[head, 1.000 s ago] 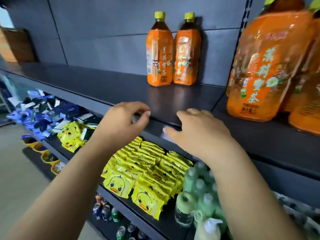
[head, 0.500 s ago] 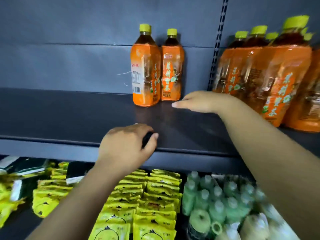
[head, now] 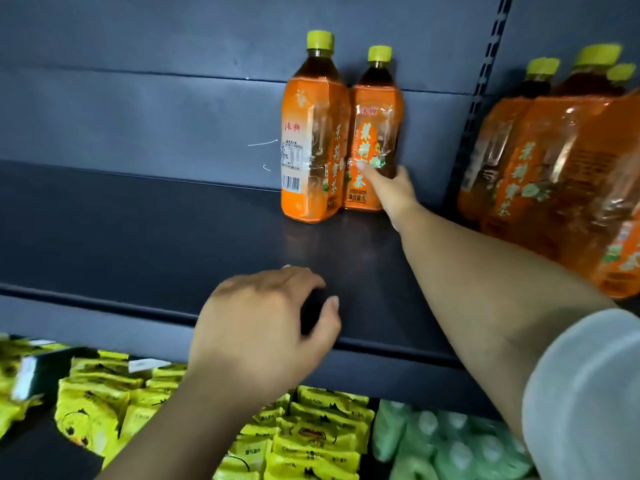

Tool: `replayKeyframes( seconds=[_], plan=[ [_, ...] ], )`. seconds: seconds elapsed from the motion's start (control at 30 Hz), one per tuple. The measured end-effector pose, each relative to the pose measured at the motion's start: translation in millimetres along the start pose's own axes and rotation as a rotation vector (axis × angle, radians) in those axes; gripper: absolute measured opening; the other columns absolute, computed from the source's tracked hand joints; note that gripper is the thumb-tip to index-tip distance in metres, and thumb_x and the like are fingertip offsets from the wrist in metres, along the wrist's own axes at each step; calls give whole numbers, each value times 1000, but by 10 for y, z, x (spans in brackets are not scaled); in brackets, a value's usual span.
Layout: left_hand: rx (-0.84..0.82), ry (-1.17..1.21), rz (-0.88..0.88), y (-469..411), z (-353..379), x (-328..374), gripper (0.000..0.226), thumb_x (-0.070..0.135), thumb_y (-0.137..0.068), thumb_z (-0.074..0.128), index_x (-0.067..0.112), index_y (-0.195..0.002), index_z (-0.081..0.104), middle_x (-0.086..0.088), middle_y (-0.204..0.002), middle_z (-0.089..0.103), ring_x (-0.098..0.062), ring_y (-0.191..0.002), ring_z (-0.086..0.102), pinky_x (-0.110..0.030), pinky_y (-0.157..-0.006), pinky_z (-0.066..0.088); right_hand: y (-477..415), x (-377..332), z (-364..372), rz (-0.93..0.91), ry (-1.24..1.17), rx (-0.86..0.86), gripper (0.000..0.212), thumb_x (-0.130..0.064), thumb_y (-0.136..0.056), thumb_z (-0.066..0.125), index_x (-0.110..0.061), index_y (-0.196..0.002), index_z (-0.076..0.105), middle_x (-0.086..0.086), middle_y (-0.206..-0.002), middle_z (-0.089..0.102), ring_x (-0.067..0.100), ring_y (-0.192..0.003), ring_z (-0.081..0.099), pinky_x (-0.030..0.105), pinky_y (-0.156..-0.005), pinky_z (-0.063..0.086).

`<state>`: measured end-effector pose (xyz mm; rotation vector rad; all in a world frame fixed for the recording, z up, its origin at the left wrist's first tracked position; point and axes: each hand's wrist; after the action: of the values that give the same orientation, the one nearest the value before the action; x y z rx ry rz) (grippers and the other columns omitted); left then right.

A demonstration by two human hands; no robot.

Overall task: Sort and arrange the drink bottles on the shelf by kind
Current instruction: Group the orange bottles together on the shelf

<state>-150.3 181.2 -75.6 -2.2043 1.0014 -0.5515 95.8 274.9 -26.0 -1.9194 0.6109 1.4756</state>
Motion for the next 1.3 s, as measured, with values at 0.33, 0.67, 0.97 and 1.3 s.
replayKeyframes(
  seconds=[0.33, 0.67, 0.97, 1.3],
  plan=[
    [-64, -13, -22, -7, -10, 9, 35, 43, -76, 36, 27, -78, 67, 9, -69, 69, -18, -59, 65, -22, -56, 43, 69, 20, -169, -28, 33, 0, 76, -46, -70, 74, -15, -131, 41, 2, -132, 53, 20, -118, 53, 34, -102, 42],
    [-75, 467, -435, -820, -2, -46, 46, 49, -86, 52, 19, -121, 50, -5, -118, 54, -23, -111, 52, -30, -89, 41, 901, -60, -718, -60, 102, -177, 75, -44, -74, 70, -19, -135, 37, -1, -134, 50, 14, -111, 53, 34, -100, 43],
    [42, 794, -682, -1500, 599, -227, 97, 41, -71, 74, 18, -141, 11, -15, -143, 27, -36, -132, 30, -51, -107, 29, 1549, -62, -1077, -88, 122, -234, 63, -40, -80, 64, -25, -134, 38, -12, -121, 52, 3, -100, 51, 15, -79, 40],
    [-53, 765, -593, -1496, 583, -301, 89, 33, -67, 79, 15, -130, 19, -12, -134, 41, -33, -125, 41, -47, -99, 37, 1626, -60, -1236, -37, -20, -257, 78, -48, -50, 68, -27, -121, 47, -3, -122, 58, 17, -114, 55, 42, -105, 40]
  ],
)
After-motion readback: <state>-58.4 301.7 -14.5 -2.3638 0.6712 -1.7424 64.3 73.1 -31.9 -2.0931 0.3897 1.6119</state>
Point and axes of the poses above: each hand's wrist, its own y-axis away from the middle knuckle, its own z-axis out of the palm, x = y × z
